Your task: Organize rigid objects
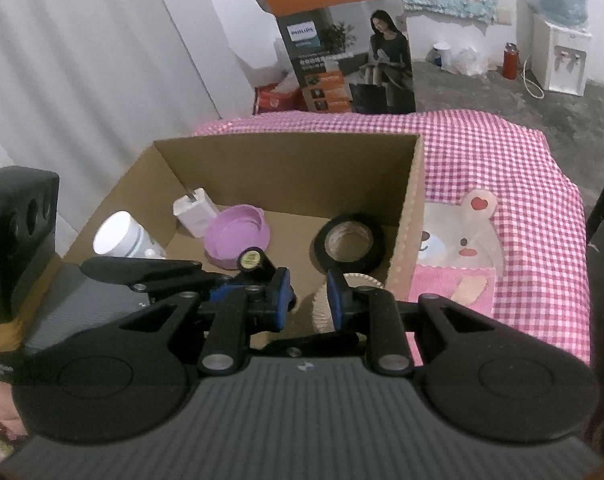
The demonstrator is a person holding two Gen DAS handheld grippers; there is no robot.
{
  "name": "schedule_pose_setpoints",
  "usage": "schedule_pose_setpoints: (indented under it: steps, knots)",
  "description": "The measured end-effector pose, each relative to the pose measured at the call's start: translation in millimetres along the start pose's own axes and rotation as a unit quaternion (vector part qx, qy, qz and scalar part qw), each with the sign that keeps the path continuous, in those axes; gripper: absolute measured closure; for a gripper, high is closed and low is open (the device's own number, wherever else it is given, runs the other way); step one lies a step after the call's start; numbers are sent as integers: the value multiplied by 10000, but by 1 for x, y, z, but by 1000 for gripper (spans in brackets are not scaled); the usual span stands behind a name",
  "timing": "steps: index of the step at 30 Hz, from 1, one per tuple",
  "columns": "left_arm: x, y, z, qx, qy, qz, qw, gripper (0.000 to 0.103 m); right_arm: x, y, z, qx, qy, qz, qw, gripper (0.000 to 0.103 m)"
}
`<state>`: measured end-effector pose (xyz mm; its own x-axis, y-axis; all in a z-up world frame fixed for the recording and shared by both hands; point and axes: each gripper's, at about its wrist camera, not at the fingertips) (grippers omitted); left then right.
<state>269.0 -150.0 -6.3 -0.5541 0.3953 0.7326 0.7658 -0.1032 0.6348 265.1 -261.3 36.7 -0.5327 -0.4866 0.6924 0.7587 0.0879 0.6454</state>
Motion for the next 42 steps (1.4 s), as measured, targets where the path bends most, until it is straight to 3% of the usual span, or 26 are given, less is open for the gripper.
schedule_pose_setpoints:
  steps: [9, 13, 24, 25, 32, 42]
  knots:
    - [74, -18, -7, -480, 137, -900, 9947, 20, 45, -8, 24, 81, 217, -485, 9986, 80]
    - [95, -37, -5, -594, 346, -1037, 9922, 16, 56, -18, 38, 78, 318, -500, 9982, 79]
    - [102, -64, 15, -680, 1268, -873, 9857, 9, 33, -42, 50, -361, 400, -33, 9985, 78]
    - [100, -65, 16, -688, 1310, -852, 9853, 4, 28, -44, 50, -400, 371, 6, 9985, 78]
    - [99, -70, 19, -752, 1352, -841, 9844, 0, 8, -53, 45, -383, 108, 79, 9992, 75]
    - [97, -70, 20, -601, 1196, -775, 9880, 0, -4, -51, 41, -331, 170, 178, 9991, 75]
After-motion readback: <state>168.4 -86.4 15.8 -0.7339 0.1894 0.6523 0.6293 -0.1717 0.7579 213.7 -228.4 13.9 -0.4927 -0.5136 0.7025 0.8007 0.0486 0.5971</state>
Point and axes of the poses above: each gripper's, at about its wrist camera, not at the fingertips, and x roughly against the way its jaws point, z to its left, y to its top, and after that the axes turned 3 degrees about y, right-handed
